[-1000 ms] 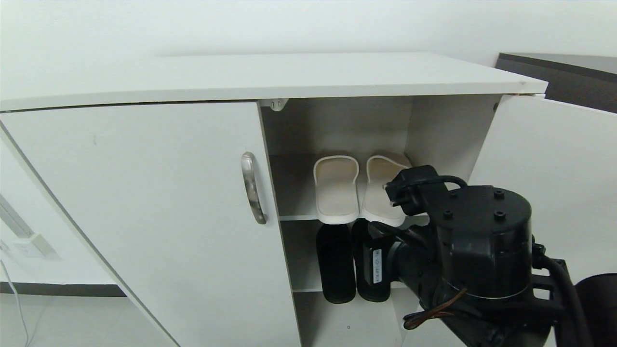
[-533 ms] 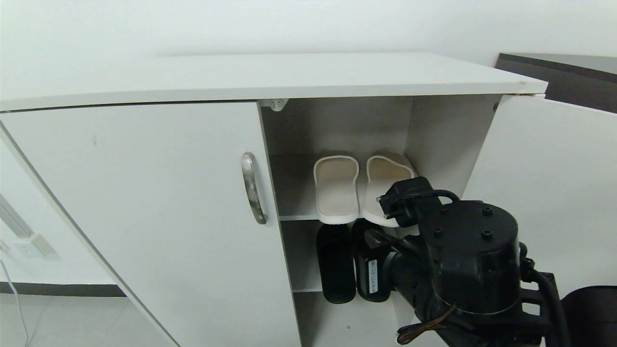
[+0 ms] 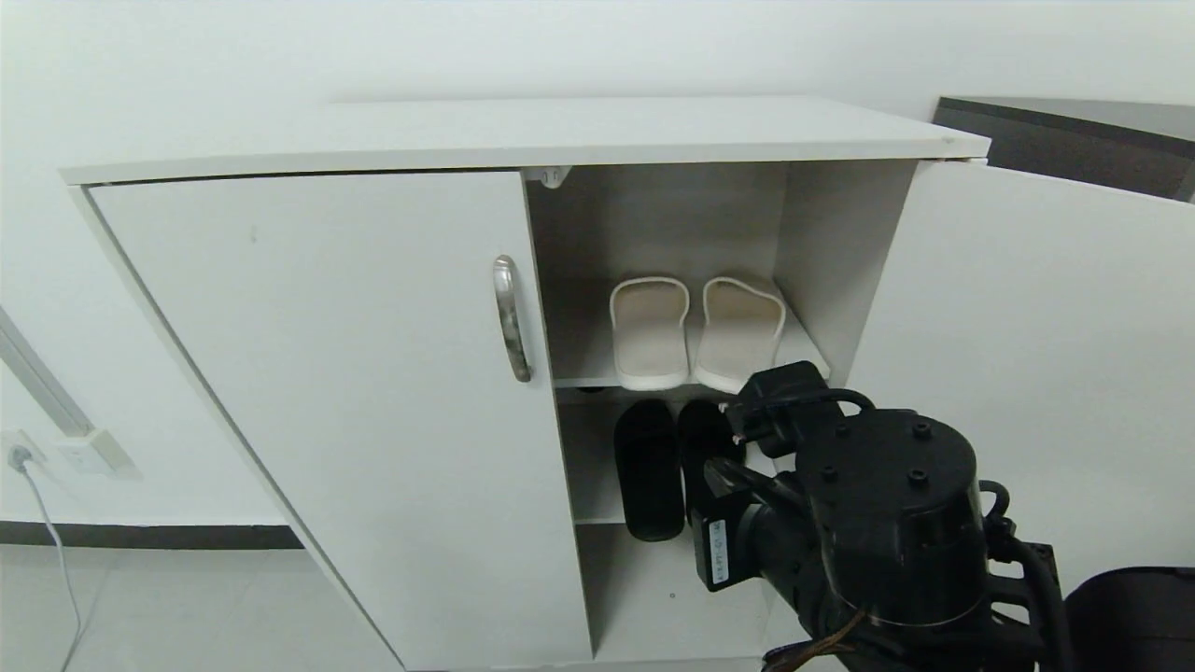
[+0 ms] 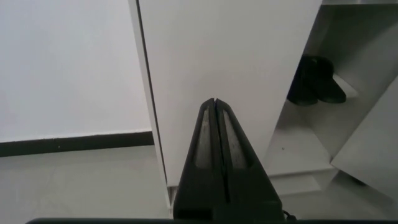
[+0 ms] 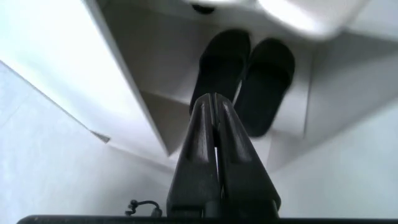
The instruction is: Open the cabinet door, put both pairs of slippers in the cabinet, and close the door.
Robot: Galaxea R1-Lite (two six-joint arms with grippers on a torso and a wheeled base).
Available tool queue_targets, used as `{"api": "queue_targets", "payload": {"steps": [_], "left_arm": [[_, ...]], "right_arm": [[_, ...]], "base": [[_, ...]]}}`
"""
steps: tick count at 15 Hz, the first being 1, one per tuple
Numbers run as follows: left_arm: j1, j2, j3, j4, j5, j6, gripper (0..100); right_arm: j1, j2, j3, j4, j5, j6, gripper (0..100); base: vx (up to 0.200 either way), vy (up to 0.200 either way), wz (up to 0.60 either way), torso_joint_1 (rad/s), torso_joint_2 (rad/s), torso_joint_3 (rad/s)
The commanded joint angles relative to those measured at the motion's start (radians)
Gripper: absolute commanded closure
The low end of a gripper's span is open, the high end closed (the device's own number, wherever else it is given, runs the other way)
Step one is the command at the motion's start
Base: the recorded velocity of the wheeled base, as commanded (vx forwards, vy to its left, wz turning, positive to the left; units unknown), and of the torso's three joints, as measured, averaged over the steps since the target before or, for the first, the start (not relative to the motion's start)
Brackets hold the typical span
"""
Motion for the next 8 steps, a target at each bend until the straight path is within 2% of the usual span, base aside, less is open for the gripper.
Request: {"api": "queue_targets", "payload": {"steps": [1, 8], "left_arm": [[0.0, 0.001, 0.0, 0.0, 0.0, 0.0, 100], [-0.001, 0.001, 0.0, 0.0, 0.0, -0.002, 100]], "right_arm": [[0.001, 0.011, 0.001, 0.0, 0.0, 0.001, 100], [-0.008, 0.025, 0.01, -0.003, 0.008, 0.009, 100]], "base": [[-0.2, 0.0, 0.0, 0.007, 0.0, 0.002], [-0.2, 0.0, 0.0, 0.002, 0.0, 0.005]]}}
